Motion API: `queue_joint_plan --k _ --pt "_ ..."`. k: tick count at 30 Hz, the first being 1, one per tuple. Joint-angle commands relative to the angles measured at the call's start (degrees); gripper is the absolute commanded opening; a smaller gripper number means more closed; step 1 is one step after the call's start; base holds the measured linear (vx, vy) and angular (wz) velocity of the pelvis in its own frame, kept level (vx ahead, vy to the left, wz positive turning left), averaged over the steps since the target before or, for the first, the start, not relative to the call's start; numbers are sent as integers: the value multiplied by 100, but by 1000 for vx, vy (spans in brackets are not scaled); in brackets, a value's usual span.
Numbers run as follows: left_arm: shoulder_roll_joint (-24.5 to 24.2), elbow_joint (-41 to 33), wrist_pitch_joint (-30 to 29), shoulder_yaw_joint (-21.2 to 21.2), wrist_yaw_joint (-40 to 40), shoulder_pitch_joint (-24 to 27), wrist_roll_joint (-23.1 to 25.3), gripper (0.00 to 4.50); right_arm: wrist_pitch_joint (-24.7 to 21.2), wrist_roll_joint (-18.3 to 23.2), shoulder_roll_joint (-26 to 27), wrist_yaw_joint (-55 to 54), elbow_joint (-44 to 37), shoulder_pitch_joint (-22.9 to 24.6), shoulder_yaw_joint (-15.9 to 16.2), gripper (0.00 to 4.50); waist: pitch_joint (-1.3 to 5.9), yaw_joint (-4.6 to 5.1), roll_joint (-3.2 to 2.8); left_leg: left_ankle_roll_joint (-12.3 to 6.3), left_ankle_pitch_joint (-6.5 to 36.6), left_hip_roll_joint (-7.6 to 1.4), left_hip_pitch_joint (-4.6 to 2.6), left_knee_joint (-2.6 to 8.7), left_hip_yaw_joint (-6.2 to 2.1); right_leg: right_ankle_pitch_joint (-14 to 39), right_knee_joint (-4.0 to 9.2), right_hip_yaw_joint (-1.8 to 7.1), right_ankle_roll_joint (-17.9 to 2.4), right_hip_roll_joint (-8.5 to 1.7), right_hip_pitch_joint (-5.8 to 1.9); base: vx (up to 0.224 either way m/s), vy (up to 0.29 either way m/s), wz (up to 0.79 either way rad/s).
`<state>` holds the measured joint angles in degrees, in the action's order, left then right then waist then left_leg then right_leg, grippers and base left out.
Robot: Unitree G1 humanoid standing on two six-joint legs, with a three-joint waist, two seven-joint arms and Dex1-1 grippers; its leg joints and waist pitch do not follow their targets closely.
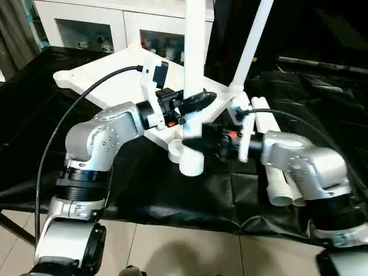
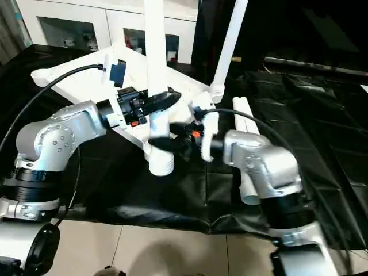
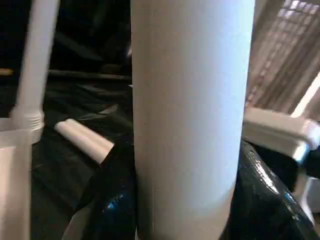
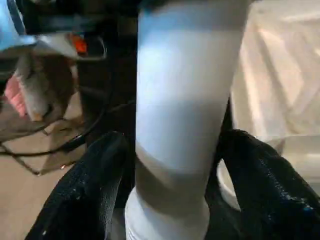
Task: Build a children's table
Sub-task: Pick table leg
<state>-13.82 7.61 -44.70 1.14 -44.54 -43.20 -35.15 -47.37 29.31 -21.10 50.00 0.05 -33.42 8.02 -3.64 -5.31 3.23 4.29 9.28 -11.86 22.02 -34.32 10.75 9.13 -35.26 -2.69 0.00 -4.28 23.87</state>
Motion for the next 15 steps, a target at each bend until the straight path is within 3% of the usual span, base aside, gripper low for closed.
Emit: queue_joint_plan --k 1,15 --pt "-35 -86 -22 -108 -188 -150 -93 188 -82 68 -108 155 -153 -21 69 329 447 -24 -69 201 1151 -75 -121 377 -37 1283 386 181 -956 -278 -321 0 0 0" --pt "-29 -270 -42 -321 -488 -109 -115 188 -133 77 -52 160 -75 -3 132 329 453 -20 -62 210 1102 -84 -120 373 -40 1255 373 180 -986 -277 -322 0 0 0"
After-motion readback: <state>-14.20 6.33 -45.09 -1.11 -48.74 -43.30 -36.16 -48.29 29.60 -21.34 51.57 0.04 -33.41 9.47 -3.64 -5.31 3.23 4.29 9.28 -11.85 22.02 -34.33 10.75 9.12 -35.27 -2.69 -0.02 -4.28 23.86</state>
